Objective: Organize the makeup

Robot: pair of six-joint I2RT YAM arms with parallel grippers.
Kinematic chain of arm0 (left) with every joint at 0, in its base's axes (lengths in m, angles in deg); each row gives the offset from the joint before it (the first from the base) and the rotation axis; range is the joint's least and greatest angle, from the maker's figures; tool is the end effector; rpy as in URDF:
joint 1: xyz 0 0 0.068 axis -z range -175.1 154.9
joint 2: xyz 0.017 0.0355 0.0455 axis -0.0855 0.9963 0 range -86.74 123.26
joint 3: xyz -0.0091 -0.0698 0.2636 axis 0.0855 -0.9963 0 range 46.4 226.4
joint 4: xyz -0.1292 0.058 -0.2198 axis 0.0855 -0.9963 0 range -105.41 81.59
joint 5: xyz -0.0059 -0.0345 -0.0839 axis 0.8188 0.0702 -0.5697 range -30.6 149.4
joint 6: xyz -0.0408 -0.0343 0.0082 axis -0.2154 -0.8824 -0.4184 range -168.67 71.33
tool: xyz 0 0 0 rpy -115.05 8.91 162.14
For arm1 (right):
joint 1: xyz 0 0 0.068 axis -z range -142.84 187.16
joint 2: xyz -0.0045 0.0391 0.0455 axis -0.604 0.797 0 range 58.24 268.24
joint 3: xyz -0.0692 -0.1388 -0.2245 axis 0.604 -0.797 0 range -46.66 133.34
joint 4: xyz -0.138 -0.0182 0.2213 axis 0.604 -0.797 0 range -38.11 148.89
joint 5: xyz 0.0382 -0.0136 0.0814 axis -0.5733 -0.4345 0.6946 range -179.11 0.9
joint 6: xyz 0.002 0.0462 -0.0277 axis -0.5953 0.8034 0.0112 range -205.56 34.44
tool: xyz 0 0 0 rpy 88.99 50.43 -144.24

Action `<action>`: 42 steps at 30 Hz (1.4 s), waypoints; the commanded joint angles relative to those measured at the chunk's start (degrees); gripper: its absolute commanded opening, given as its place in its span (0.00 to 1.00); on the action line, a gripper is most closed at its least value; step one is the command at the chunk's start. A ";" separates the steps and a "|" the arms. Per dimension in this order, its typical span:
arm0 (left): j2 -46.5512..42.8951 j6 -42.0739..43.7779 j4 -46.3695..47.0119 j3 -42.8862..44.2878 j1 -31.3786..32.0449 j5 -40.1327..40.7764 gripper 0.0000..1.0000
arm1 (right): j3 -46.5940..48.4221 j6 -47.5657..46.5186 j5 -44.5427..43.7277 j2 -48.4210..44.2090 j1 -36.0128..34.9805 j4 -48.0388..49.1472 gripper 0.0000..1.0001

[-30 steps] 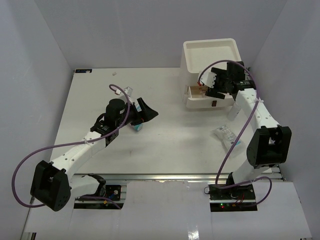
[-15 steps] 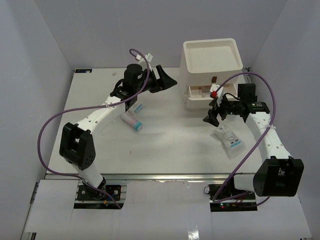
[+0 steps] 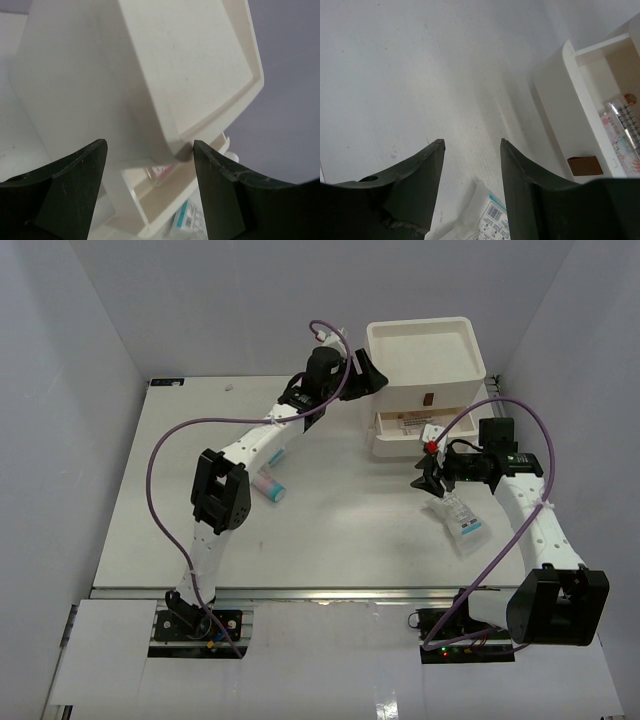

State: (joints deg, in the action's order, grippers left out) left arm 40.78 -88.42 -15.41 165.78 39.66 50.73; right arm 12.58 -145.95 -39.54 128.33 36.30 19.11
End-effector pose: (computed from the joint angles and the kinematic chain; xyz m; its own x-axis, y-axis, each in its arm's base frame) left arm 0.4384 -0.3106 0.3191 -0.6018 -0.3519 -0.7170 0.3880 0.6558 -0.6475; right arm 0.2432 0.0307 0.2996 0.0460 -0.5632 -0.8251 -0.9154 0.3068 -0.2605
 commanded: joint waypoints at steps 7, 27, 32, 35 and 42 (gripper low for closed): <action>2.79 1.92 -1.00 9.12 2.32 10.81 0.63 | -3.53 6.41 -4.70 0.38 2.09 9.17 0.49; 4.05 5.75 -3.90 9.12 2.34 9.19 0.41 | -0.86 -19.23 -14.37 12.90 1.83 16.33 0.40; 4.11 6.71 -4.81 8.68 2.34 8.62 0.38 | 2.28 -17.62 -19.75 18.27 0.12 21.00 0.30; 4.05 7.03 -4.90 8.32 2.34 6.34 0.37 | 3.00 -17.07 -24.08 20.47 -2.49 26.39 0.30; 3.70 7.07 -4.87 6.93 2.35 4.21 0.36 | 7.59 -12.07 -33.14 26.88 -5.79 39.36 0.28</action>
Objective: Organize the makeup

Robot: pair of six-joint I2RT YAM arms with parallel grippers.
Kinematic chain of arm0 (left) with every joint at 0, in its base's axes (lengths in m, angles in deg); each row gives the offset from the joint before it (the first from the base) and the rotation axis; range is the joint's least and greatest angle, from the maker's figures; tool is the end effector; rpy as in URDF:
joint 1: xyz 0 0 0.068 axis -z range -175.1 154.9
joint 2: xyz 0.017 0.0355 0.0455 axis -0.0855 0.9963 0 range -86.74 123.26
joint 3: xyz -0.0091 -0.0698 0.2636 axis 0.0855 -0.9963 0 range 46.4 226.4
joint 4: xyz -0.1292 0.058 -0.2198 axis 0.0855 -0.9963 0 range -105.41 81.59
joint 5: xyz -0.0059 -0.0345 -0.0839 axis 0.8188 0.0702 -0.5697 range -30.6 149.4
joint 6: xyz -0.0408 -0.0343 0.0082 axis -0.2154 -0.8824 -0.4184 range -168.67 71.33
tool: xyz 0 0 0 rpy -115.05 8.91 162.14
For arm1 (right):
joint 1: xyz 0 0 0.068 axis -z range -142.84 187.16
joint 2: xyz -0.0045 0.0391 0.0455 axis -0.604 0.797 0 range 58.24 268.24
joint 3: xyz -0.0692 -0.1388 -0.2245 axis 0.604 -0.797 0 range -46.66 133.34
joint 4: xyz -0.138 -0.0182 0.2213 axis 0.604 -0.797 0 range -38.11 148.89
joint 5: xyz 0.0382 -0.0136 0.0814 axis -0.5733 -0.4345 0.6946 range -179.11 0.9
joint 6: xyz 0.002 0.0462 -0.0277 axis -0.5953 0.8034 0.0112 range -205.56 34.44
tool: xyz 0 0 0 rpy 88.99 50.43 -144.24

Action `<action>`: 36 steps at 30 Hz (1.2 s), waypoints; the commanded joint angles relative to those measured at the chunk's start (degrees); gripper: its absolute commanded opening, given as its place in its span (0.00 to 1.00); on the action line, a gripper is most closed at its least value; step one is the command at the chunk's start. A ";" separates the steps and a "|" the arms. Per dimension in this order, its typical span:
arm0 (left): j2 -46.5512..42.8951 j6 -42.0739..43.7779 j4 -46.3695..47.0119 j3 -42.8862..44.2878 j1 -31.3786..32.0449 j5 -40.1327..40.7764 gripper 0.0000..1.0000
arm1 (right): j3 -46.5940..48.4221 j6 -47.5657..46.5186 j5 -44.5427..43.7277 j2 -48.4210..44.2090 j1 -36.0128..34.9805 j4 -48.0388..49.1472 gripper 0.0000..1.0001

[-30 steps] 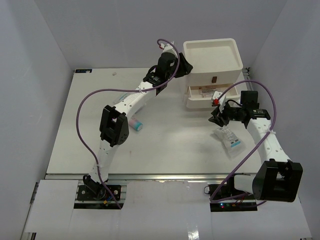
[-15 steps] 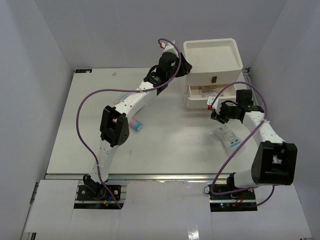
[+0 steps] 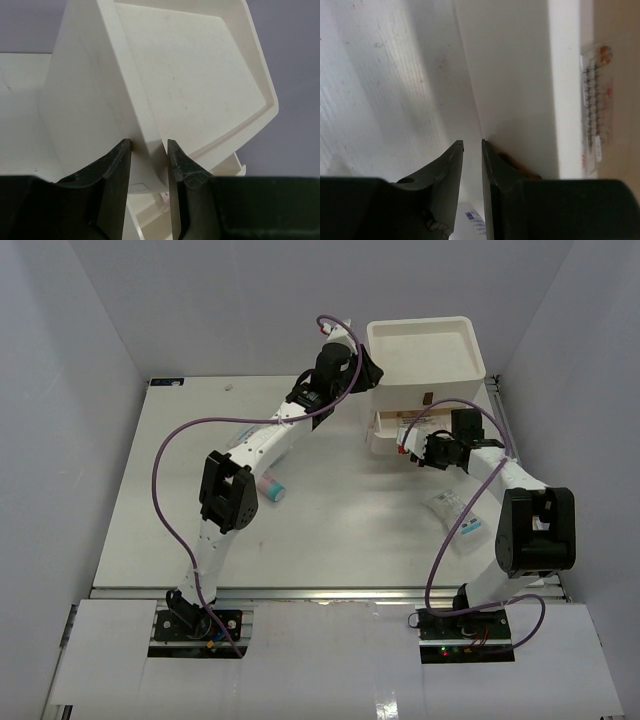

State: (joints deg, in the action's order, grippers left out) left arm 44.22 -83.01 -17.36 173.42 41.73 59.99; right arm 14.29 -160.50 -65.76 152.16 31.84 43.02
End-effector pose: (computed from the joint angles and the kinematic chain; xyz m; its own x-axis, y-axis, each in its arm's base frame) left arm 0.4393 -0.3284 0.3315 -0.4810 -0.3446 -0.8062 0.3876 0.7413 -0.5480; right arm 0.3437 0.0461 0.2137 0.1380 -0.8775 -0.4592 -0.8136 0.1640 -0.5579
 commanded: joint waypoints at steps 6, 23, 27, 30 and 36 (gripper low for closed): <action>0.31 2.08 -2.74 -1.55 0.43 -6.91 0.35 | 12.13 6.26 -9.79 7.56 -1.93 20.56 0.29; 0.85 1.16 -2.21 -0.80 0.46 -7.91 0.36 | 19.10 12.77 -4.78 9.06 -1.35 16.63 0.33; 0.07 -0.08 -2.21 0.24 -0.26 -6.88 0.39 | 20.17 21.40 0.66 4.62 -0.13 9.29 0.33; -1.30 -1.45 -1.96 0.28 -1.52 -6.60 0.41 | 20.39 31.11 6.41 1.89 2.13 3.06 0.41; -4.53 -1.94 -1.11 0.74 -4.46 -6.09 0.54 | 18.12 48.34 10.88 0.72 4.62 -3.41 0.58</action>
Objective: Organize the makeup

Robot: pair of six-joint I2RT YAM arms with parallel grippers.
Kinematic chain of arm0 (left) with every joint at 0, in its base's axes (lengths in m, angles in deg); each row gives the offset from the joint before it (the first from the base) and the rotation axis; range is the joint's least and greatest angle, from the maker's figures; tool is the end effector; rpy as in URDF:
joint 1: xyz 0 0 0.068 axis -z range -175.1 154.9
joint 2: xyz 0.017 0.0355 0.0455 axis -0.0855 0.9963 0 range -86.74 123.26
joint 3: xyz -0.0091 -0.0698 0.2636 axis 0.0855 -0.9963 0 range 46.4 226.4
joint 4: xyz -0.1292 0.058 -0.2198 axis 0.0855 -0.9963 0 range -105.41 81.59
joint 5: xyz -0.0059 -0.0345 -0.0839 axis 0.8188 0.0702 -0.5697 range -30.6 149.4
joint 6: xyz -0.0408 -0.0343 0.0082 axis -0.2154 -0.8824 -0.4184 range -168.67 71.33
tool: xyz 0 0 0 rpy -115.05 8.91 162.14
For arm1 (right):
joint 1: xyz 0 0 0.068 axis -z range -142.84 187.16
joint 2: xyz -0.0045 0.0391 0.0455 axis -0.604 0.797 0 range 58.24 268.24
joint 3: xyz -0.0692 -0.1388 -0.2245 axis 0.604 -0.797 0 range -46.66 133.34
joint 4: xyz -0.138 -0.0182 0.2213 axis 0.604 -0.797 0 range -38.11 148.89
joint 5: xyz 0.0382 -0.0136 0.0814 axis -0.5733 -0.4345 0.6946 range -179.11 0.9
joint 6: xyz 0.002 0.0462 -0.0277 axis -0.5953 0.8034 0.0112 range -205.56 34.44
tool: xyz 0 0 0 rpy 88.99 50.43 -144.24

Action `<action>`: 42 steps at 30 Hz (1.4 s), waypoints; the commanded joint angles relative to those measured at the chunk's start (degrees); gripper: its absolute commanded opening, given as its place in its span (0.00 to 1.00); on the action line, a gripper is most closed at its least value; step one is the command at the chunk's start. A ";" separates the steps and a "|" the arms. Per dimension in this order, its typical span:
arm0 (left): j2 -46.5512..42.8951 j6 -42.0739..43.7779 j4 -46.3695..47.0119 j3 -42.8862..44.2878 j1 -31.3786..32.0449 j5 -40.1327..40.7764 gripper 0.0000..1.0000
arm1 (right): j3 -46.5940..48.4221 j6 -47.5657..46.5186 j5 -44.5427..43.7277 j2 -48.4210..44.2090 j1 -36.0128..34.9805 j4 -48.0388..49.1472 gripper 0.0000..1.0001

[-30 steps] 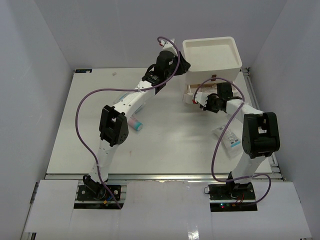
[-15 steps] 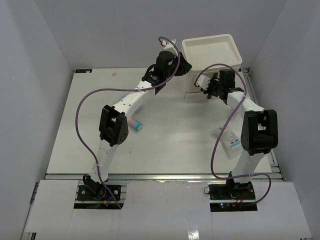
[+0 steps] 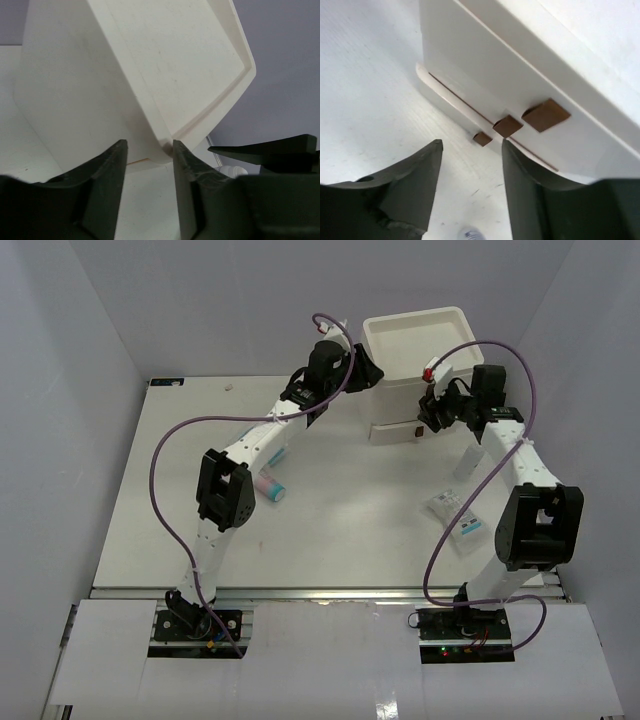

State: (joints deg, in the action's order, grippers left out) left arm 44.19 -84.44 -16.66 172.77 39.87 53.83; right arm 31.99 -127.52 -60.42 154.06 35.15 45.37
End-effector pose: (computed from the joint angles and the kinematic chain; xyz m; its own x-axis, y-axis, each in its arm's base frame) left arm 0.4477 -0.3172 0.3291 -0.5261 -0.3420 -0.7786 0.4195 0.6920 -0.5875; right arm 0.3883 0.0307 0.3075 -0.0831 -0.5897 -0.8033 -0.6707 0.6293 -0.3926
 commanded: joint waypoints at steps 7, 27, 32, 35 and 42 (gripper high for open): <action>-10.13 2.49 -0.75 0.98 -4.84 0.85 0.72 | -2.20 22.86 3.04 0.96 2.60 -4.39 0.67; -62.35 -1.82 11.74 -75.42 -7.46 4.65 0.82 | -8.30 40.46 -11.89 11.02 3.32 19.87 0.72; -66.58 -5.70 10.78 -79.50 -7.46 7.15 0.82 | -8.86 45.38 -12.07 13.61 3.32 26.18 0.69; -66.52 -5.54 9.16 -78.58 -7.46 7.75 0.82 | -9.03 47.45 -12.51 15.41 3.24 29.43 0.65; -64.84 -6.33 8.51 -77.15 -7.46 7.06 0.82 | -10.27 50.83 -12.77 16.68 2.44 33.92 0.59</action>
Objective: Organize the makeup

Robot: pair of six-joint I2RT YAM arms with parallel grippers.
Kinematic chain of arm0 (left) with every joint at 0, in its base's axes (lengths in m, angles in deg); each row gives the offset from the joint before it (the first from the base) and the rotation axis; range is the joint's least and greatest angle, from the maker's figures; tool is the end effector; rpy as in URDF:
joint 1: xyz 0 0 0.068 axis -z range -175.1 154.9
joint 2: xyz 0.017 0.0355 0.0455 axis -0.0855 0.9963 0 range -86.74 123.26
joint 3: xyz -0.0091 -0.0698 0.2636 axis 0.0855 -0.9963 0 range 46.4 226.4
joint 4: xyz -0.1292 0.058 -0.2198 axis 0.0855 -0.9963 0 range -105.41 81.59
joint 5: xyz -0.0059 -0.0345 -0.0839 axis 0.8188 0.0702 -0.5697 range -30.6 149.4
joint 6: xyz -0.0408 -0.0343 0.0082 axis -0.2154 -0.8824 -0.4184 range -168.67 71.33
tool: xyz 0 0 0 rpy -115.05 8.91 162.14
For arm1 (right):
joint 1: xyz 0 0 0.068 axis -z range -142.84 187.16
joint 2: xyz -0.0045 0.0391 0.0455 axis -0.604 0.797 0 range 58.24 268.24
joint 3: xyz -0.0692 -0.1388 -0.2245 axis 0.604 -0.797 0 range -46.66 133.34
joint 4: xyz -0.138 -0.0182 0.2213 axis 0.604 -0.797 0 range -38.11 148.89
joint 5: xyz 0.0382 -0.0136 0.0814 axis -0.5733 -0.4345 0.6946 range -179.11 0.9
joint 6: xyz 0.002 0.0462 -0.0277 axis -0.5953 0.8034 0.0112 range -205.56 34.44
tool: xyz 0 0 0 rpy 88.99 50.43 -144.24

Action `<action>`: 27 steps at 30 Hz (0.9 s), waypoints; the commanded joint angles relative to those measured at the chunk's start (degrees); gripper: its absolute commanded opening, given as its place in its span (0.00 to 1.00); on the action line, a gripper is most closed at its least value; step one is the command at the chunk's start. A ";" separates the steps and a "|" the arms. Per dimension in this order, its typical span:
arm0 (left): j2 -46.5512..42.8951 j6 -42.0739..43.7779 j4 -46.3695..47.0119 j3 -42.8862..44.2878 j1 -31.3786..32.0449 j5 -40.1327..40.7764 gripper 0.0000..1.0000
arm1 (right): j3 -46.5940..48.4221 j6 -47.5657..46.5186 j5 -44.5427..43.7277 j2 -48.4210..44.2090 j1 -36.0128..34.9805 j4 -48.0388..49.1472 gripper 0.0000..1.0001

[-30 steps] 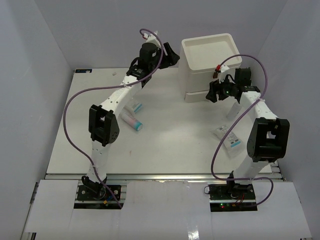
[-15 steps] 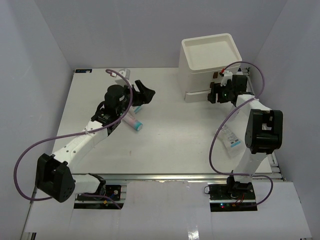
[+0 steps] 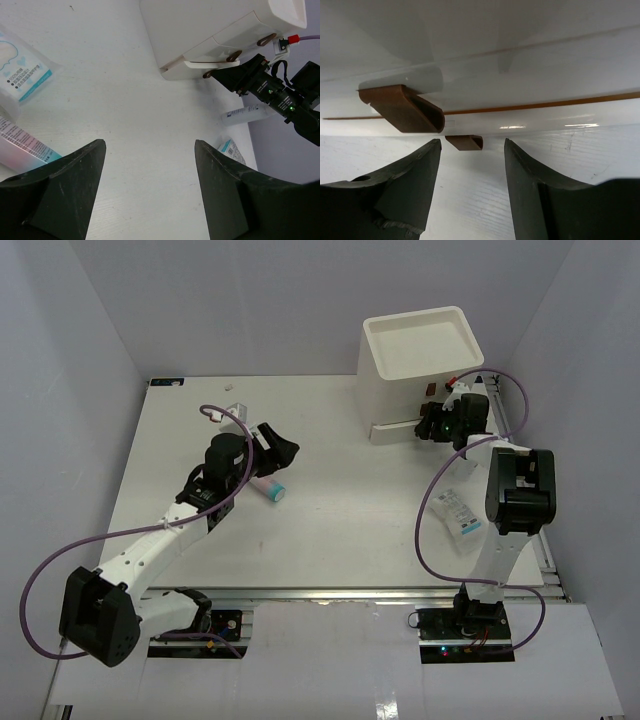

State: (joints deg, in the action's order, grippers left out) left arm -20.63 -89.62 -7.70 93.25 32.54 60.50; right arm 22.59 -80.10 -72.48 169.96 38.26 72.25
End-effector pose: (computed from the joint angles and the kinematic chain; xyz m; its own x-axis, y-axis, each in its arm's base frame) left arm 0.2378 -0.1237 0.2959 -0.5062 -0.4746 -0.7201 0.1534 0.7720 -0.6168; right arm 0.4336 0.0018 0.1851 -0.5063 0.1010 -0.8564 -0.1841 0.9575 0.2218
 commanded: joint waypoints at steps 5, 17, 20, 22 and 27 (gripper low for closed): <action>1.46 -1.58 -0.44 3.24 -0.13 -0.65 0.82 | -0.53 4.82 -0.36 1.65 -0.84 7.74 0.54; 2.91 -2.00 -0.36 4.28 -0.04 -1.02 0.82 | 0.01 8.36 1.82 2.88 -0.75 8.04 0.26; 2.89 -2.03 -0.27 4.13 -0.04 -1.02 0.82 | -0.17 8.42 2.47 2.84 -0.75 8.35 0.17; 2.89 -2.10 -0.27 4.05 -0.04 -1.02 0.82 | -0.61 8.56 3.00 2.44 -0.68 8.42 0.11; 2.89 -2.29 0.12 3.77 -0.04 -3.04 0.82 | -3.22 8.86 4.54 0.15 -0.49 8.61 0.08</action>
State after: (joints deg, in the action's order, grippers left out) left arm -17.14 -91.53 -8.40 95.15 32.54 59.35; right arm 21.34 -71.80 -69.67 171.82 37.85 78.57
